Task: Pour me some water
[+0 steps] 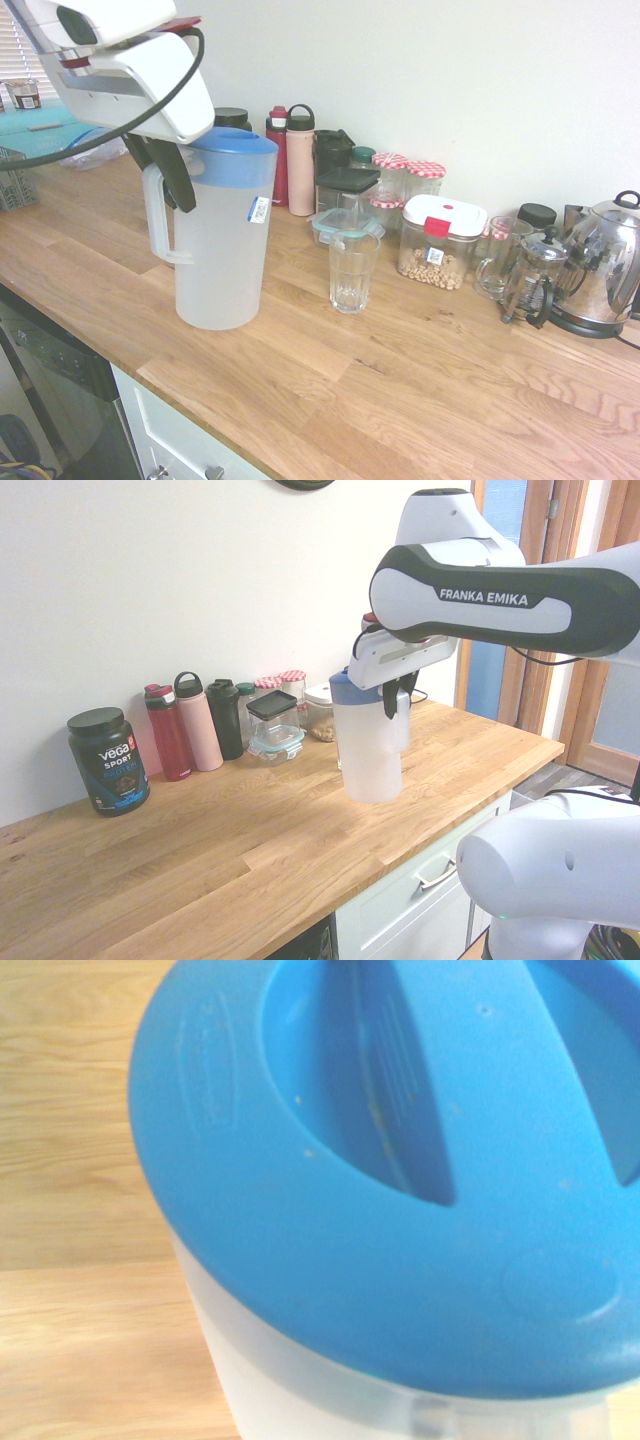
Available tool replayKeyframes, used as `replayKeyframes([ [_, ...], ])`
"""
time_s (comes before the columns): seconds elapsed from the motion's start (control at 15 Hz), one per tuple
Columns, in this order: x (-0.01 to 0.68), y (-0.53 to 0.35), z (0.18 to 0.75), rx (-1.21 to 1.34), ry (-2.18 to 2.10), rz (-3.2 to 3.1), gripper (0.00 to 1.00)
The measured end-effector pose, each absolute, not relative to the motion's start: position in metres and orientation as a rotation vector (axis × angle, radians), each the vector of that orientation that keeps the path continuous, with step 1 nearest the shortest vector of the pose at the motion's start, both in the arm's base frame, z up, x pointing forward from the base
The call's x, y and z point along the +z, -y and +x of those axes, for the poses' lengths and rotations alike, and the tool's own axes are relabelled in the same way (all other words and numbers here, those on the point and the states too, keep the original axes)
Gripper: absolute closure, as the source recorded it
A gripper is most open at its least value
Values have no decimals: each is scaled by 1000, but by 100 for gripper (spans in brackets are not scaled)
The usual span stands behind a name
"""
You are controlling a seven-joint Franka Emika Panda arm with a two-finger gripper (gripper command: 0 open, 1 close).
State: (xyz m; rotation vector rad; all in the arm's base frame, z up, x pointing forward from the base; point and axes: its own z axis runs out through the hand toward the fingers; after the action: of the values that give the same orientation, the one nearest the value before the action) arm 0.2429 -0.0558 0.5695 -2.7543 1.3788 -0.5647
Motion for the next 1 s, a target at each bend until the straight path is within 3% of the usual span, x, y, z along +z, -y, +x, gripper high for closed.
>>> replayKeyframes([
  [0.53, 568, 159, 219, -453, -1106, -2883, 100],
  [1.0, 581, 244, 295, -241, -695, -3079, 100],
])
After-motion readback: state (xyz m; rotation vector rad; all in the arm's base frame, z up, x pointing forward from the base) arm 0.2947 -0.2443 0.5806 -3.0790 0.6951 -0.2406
